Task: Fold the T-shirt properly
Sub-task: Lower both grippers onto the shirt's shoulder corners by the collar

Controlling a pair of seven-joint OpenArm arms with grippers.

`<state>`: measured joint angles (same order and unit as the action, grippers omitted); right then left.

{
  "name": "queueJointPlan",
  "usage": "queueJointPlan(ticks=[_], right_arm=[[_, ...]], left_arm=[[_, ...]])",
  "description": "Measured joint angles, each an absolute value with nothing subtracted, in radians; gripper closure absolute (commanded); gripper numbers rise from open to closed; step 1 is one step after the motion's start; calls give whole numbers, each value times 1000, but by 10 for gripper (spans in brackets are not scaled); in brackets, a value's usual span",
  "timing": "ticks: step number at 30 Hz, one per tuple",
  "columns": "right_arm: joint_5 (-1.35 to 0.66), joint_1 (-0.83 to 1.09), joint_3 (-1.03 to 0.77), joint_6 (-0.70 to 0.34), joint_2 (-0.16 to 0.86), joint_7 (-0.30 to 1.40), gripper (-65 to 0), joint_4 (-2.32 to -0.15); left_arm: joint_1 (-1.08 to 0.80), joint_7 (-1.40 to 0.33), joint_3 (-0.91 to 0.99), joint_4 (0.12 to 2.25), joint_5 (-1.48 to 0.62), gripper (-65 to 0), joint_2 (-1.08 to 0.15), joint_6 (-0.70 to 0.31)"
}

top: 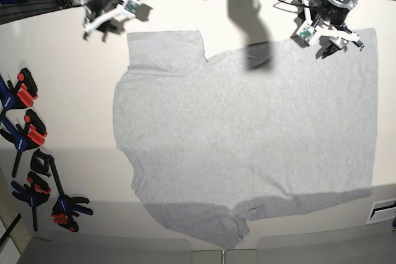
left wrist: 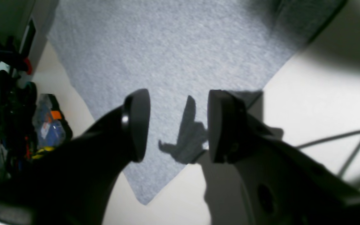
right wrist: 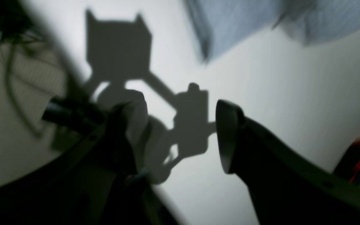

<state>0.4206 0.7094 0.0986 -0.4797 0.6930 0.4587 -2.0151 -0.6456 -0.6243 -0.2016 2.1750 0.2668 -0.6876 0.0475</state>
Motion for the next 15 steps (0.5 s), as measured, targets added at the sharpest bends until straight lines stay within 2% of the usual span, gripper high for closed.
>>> queueJointPlan(ticks=[4, 9, 15], right_arm=[[416, 590, 192, -475, 693, 461, -329, -1981], [419, 476, 311, -526, 696, 448, -329, -1886], [462, 377, 430, -498, 695, 403, -327, -1812]], left_arm=[[-645, -625, -202, 2175, 267, -277, -688, 47], [-646, -620, -202, 2175, 266, -277, -688, 47], [-645, -620, -202, 2175, 267, -277, -688, 47]])
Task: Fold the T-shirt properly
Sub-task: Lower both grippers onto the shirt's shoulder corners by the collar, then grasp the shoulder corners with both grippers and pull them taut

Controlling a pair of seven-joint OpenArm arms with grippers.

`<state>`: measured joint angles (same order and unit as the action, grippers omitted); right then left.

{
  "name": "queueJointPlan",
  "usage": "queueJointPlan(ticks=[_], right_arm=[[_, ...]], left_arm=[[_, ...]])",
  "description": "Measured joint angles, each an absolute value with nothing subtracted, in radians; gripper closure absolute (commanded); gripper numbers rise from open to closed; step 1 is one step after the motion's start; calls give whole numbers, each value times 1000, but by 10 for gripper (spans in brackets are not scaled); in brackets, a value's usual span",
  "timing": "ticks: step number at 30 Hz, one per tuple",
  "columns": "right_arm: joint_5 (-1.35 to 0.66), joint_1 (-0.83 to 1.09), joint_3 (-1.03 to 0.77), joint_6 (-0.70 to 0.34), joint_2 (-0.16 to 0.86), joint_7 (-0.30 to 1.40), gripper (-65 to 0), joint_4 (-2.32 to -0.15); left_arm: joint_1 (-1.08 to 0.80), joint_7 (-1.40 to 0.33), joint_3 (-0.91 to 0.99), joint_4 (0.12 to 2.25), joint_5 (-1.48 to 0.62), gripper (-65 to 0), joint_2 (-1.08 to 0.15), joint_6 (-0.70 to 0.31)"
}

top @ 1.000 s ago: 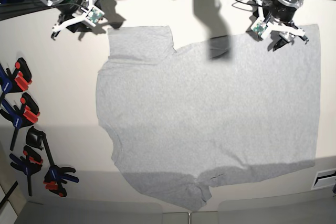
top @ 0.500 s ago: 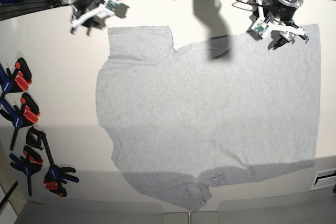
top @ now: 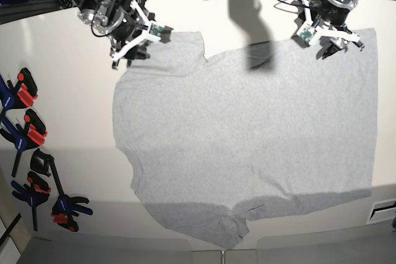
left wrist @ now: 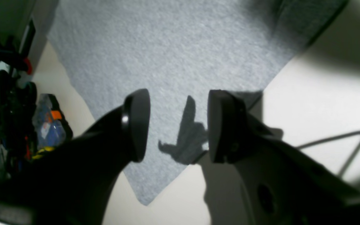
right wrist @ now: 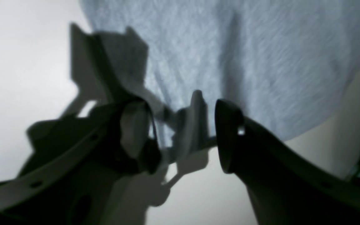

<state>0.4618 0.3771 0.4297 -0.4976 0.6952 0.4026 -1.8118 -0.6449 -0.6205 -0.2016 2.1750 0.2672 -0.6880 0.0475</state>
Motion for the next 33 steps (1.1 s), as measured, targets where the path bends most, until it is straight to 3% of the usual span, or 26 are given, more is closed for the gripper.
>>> queueJointPlan(ticks=[2, 4, 9, 18, 21, 23, 33], right_arm=[[462, 343, 454, -482, 695, 389, -323, -1788], [463, 321, 471, -476, 696, 389, -280, -1774], [468, 330, 499, -467, 693, 430, -7, -1773], [503, 324, 541, -358, 690, 618, 0, -1774], [505, 325, 542, -354, 690, 627, 0, -1774], [505, 324, 542, -353, 690, 630, 0, -1774], [507, 326, 542, -350, 693, 630, 0, -1773]], left_arm=[[-645, -620, -202, 2175, 266, -277, -688, 47], [-645, -620, -202, 2175, 266, -277, -688, 47], [-645, -621, -202, 2175, 265, -277, -688, 48], [-645, -659, -202, 2174, 266, -277, -688, 35], [-643, -687, -202, 2137, 276, -277, -694, -191], [-646, -670, -204, 2070, 253, -277, -714, -263], [-629, -621, -194, 1757, 426, -277, -763, -182]])
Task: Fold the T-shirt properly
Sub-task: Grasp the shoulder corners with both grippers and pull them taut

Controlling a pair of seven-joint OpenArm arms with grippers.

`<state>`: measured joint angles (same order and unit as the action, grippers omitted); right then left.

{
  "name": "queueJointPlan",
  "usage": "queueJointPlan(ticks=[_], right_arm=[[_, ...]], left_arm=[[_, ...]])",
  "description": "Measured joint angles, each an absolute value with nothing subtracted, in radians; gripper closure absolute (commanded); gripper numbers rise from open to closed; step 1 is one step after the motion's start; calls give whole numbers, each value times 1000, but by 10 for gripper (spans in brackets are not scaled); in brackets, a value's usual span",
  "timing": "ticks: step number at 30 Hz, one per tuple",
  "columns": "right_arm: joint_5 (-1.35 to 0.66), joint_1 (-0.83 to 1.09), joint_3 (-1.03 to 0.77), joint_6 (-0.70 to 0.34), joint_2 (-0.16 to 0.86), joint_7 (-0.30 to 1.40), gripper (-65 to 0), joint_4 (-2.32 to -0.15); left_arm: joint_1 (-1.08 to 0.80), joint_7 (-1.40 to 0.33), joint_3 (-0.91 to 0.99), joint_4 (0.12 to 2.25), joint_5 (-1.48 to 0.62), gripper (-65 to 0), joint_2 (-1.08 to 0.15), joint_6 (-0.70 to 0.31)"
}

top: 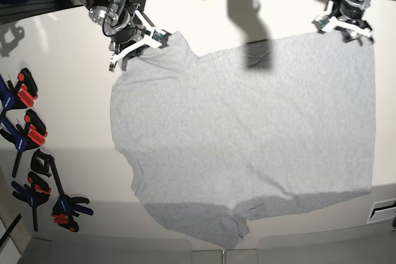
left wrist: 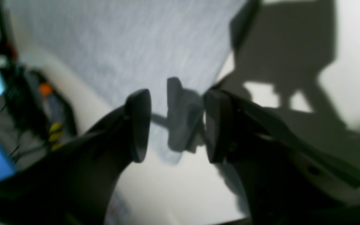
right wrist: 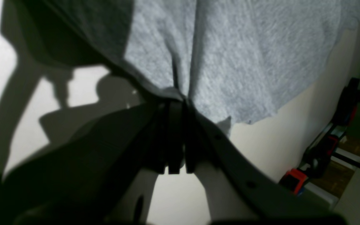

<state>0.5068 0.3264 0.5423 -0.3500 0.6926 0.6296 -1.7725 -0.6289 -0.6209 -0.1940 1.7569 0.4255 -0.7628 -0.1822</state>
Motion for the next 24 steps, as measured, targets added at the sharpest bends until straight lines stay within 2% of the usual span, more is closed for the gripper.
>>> queueJointPlan(ticks=[4, 12, 15, 19, 24], right_arm=[[508, 326, 542, -350, 693, 631, 0, -1773], [508, 327, 542, -350, 693, 630, 0, -1773], [509, 327, 542, -350, 693, 630, 0, -1773], [509, 327, 542, -350, 693, 631, 0, -1773], [496, 327, 543, -335, 693, 637, 0, -1773]], left_arm=[[-625, -635, -186, 1686, 465, -277, -771, -158], [-626, -533, -182, 1652, 469, -269, -776, -141], [-626, -477, -182, 1642, 469, -180, -776, -139], [-627, -385, -182, 1638, 438, 0, -773, -160], [-626, -402, -183, 1641, 438, 0, -770, -160]])
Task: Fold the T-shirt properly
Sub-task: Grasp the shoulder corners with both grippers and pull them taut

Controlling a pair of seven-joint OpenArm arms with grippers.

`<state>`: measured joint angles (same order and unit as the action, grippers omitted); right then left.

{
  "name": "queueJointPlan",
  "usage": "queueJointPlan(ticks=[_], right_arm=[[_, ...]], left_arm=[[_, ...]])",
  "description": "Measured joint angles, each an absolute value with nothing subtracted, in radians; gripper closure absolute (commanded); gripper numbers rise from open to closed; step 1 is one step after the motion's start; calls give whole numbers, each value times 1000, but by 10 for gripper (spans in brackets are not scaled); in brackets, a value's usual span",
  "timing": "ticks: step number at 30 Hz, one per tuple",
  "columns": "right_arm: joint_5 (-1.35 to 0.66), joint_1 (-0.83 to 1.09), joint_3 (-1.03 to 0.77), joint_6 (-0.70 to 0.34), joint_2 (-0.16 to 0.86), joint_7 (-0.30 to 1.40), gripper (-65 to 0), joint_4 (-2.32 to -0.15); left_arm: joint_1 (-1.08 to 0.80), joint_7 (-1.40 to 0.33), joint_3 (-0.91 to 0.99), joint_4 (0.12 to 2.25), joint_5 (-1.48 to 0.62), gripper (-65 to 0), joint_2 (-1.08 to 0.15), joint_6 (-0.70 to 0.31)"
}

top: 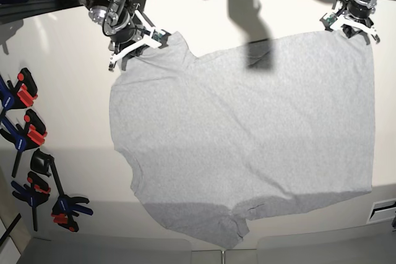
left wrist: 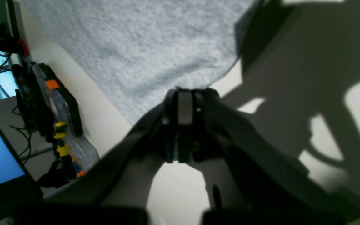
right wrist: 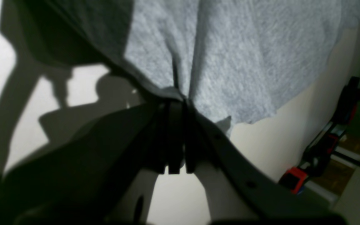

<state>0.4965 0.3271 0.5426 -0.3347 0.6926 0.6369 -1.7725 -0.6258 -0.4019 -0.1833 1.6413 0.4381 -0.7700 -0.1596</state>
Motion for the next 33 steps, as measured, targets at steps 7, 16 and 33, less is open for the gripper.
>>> queueJointPlan(ticks=[7, 16, 33], right_arm=[[418, 342, 542, -234, 695, 716, 0, -1774], [387, 550, 543, -116, 803, 822, 0, -1932], [472, 576, 548, 27, 866, 819, 0, -2109]], left_arm=[[-627, -438, -185, 1649, 438, 0, -767, -161], [-682, -479, -191, 1725, 419, 0, -778, -158], [-789, -577, -202, 1884, 510, 0, -834, -47]])
